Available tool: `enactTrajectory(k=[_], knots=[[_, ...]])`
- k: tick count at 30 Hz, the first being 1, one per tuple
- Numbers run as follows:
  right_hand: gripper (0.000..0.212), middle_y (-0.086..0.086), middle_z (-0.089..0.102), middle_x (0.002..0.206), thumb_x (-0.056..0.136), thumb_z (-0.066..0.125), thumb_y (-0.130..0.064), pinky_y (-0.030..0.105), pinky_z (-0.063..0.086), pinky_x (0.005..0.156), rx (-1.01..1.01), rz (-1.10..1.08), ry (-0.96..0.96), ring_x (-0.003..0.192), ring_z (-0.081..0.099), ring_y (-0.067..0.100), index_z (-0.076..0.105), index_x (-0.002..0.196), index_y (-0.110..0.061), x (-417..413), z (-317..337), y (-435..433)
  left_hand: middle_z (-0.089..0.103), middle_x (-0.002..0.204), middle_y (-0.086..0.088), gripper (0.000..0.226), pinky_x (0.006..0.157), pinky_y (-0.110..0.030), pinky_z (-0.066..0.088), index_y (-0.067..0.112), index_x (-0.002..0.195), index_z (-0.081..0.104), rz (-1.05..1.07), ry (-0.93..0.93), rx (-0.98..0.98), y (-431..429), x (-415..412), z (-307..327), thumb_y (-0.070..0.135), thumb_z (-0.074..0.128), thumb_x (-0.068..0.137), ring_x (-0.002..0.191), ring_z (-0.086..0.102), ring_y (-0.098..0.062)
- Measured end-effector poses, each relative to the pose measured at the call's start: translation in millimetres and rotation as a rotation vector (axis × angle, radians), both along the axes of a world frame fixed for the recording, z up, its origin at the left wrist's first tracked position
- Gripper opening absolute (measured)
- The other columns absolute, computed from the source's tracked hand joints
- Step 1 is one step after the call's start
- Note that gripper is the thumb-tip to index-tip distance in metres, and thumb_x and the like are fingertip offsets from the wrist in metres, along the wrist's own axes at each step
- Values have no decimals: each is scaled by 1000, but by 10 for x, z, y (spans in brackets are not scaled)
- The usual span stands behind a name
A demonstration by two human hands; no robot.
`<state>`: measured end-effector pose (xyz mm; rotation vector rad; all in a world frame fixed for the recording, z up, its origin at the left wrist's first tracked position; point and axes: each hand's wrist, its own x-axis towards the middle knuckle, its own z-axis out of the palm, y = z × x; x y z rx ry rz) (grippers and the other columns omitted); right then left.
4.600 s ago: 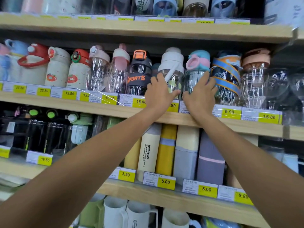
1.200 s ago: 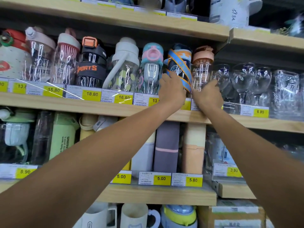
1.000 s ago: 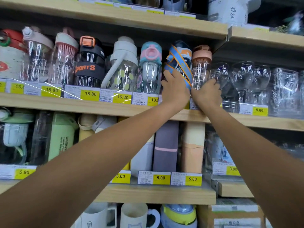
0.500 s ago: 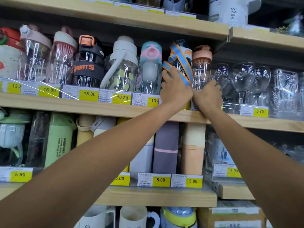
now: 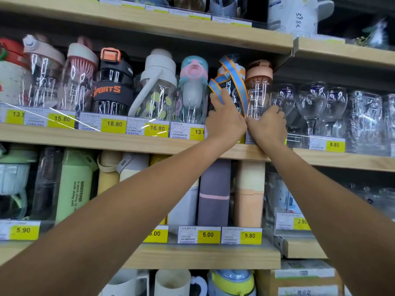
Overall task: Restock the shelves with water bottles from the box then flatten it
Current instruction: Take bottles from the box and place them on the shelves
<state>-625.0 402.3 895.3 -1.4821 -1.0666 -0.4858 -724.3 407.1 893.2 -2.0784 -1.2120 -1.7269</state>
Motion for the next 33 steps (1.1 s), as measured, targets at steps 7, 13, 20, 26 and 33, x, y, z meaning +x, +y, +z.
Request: enactTrajectory(k=[7,13,20,26,33], knots=[[63,22,41,136,85,63,-34,44,38,96,4,-7,-11,126,39,39,37,130,2,5,-9,-2,30,138,-10,65,89,-42,43,10,140,26,106,-10,75,30,-5,-28,19,60,84,120,42,-37],[62,22,42,136,86,61,-34,45,38,97,11,-14,-17,126,40,39,37,130,2,7,-17,12,28,139,-11,63,89,-42,43,8,137,29,142,10,105,75,-18,-39,22,60,85,118,42,-36],[60,22,43,134,86,59,-34,45,38,97,30,-34,-23,124,41,40,38,129,2,-6,-23,30,28,140,-13,65,93,-38,40,6,135,31,119,37,127,97,-44,-62,28,63,83,121,40,-34],[50,22,42,133,88,53,-26,43,38,94,93,-14,-24,124,39,39,40,126,3,-18,-64,-17,32,137,-14,58,91,-37,40,4,131,34,125,46,143,80,-103,-102,29,60,85,119,41,-33],[42,25,47,126,92,51,-26,43,38,94,47,15,-133,118,44,40,47,120,5,-18,-245,-179,36,135,-16,49,97,-34,33,3,128,36,91,63,128,-85,-248,-196,17,56,85,119,41,-34]])
